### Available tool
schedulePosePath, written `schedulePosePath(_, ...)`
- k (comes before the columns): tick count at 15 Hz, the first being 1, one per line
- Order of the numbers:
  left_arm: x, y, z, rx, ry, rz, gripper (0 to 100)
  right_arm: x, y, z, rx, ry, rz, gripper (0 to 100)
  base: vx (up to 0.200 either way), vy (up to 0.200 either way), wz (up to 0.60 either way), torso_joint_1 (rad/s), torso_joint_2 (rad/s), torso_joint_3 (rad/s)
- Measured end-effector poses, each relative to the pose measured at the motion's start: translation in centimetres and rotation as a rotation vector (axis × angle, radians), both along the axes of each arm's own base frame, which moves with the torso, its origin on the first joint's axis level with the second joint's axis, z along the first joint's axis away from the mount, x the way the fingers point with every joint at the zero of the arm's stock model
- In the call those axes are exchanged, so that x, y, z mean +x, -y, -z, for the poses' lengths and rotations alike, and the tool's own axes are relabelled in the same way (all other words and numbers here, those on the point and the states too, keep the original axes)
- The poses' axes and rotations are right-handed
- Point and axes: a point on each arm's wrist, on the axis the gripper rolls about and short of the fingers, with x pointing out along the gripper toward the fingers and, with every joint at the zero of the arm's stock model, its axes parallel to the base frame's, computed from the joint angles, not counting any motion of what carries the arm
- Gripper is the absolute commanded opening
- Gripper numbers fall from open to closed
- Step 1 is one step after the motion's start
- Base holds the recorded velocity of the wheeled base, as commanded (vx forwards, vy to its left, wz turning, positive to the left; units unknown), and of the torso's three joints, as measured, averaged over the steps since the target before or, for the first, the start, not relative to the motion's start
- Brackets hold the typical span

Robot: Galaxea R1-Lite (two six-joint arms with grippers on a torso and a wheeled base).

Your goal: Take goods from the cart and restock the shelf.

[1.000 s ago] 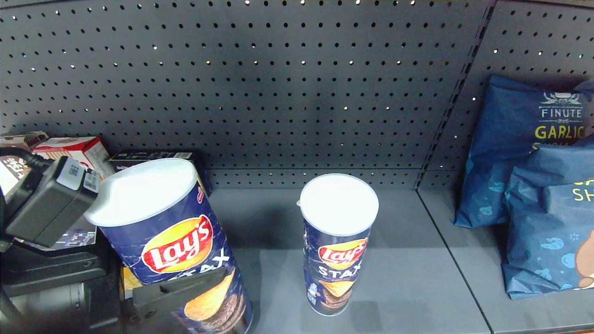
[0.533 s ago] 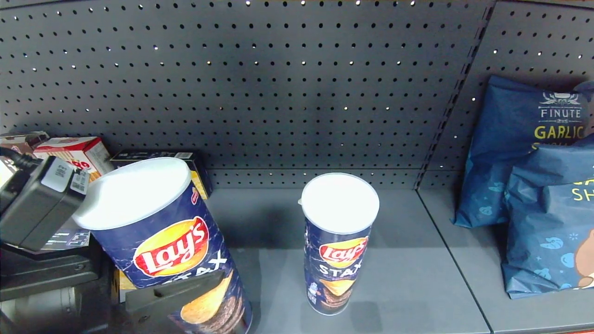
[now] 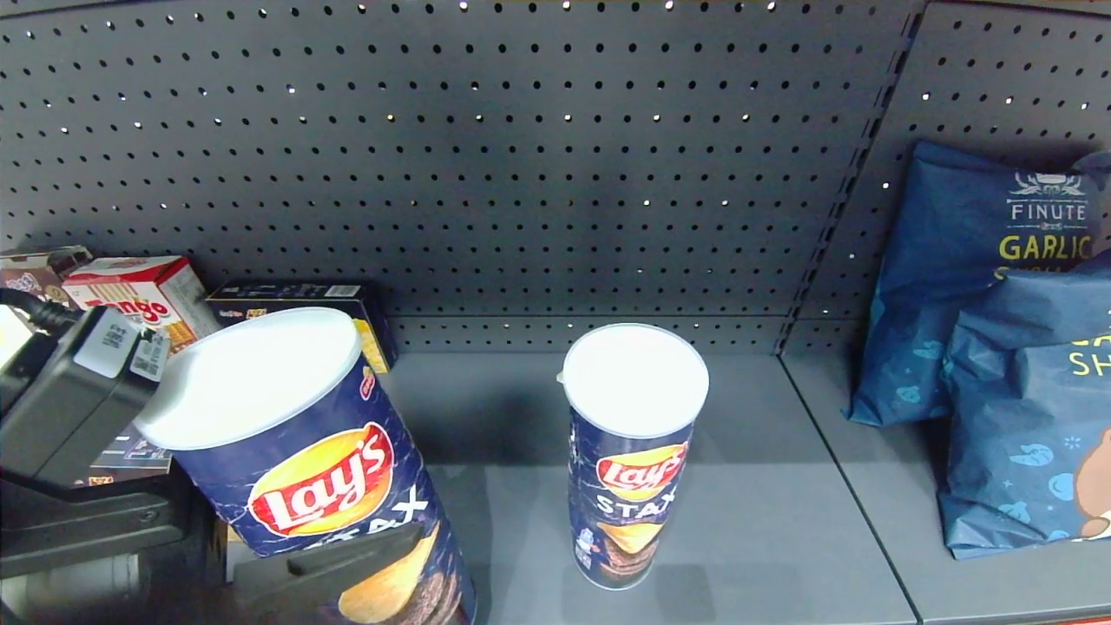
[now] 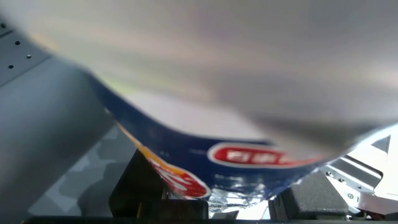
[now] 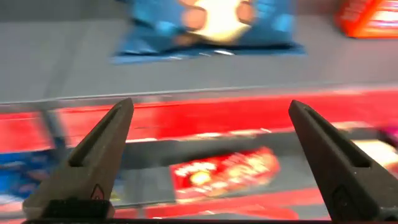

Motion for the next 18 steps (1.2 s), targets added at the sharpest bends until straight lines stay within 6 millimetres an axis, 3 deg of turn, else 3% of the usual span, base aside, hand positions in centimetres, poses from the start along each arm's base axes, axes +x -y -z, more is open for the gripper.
schedulePosePath(2, -0.1, 0.1, 0.3, 0.006, -0.01, 0.009, 0, 0.1, -0.2, -0.1, -0.028, -0.012, 0.038, 100, 0.0, 0.0, 0.0, 0.0, 0.0, 0.0)
schedulePosePath(7, -0.5, -0.1, 1.1, 0.016, -0.025, 0.012, 0, -0.1, -0.2, -0.1, -0.035, 0.026, -0.272, 100, 0.0, 0.0, 0.0, 0.0, 0.0, 0.0)
schedulePosePath(11, -0.6, -0.2, 1.0, 0.013, -0.021, 0.012, 0, -0.2, -0.2, -0.1, -0.035, 0.048, -0.364, 100, 0.0, 0.0, 0.0, 0.0, 0.0, 0.0)
schedulePosePath(13, -0.6, -0.2, 1.0, 0.012, -0.021, 0.013, 0, -0.3, -0.4, 0.0, -0.031, 0.044, -0.494, 100, 0.0, 0.0, 0.0, 0.0, 0.0, 0.0)
schedulePosePath(16, -0.7, -0.3, 1.0, 0.011, -0.019, 0.012, 0, -0.2, 0.0, 0.5, 0.027, -0.014, -0.334, 100, 0.0, 0.0, 0.0, 0.0, 0.0, 0.0)
schedulePosePath(18, -0.8, -0.3, 0.9, 0.008, -0.013, 0.01, 0, -0.2, 0.0, 0.6, 0.035, -0.018, -0.331, 100, 0.0, 0.0, 0.0, 0.0, 0.0, 0.0)
